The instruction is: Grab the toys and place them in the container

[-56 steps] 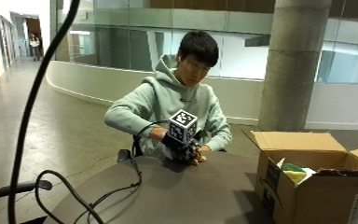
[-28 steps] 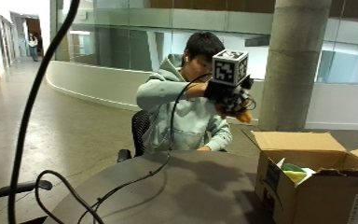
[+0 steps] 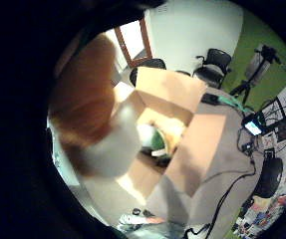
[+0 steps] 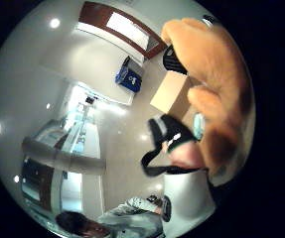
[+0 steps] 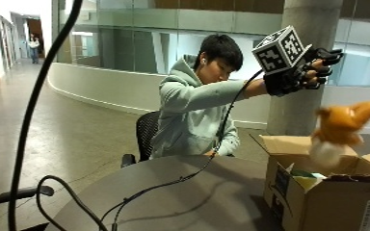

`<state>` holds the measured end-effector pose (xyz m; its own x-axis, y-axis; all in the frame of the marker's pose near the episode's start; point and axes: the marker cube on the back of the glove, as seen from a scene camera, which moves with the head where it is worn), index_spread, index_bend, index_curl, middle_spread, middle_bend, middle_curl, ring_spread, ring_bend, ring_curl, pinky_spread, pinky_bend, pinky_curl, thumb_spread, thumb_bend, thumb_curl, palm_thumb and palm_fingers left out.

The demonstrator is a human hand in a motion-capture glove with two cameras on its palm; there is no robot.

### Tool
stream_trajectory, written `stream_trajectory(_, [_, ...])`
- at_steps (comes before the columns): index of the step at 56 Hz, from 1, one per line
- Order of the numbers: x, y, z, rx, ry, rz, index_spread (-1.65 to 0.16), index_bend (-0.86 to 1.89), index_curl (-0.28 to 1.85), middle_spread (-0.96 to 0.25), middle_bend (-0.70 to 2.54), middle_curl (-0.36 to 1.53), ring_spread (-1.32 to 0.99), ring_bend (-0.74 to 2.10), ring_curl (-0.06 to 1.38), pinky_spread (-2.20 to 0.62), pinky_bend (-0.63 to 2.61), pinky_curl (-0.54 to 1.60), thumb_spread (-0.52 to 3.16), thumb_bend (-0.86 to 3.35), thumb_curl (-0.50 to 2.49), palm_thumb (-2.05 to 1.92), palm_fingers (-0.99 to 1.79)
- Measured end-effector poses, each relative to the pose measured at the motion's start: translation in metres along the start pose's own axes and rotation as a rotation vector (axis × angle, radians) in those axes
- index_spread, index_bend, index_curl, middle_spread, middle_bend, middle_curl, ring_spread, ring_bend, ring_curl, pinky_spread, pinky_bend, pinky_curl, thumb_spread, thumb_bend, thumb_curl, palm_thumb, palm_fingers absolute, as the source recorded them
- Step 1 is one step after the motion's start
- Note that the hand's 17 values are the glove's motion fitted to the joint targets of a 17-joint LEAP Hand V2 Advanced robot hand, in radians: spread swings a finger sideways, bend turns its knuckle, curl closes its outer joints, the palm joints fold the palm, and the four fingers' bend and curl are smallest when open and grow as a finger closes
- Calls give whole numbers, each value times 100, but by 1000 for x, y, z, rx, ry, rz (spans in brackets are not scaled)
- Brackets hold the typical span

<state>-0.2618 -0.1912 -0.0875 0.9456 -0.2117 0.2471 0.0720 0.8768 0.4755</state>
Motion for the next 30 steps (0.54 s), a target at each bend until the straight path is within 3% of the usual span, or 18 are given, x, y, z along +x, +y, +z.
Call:
stream_trajectory(5, [1,2,2,-14,4,-23,-28,10,62,-6,17,55,-14,33,49,-10,93,47,106,2,70,26,-62])
stream_trajectory(10, [8,8,0,-41,41,-38,-29,8,53,-4,9,47,-9,17,41,-5,78,40,114,-2,63,22,-48])
stream_trajectory(30, [45,59,-37,-143,122,-130,-31,17,42,-3,10,30,-3,11,27,1,56,33,131,-1,45,21,-29])
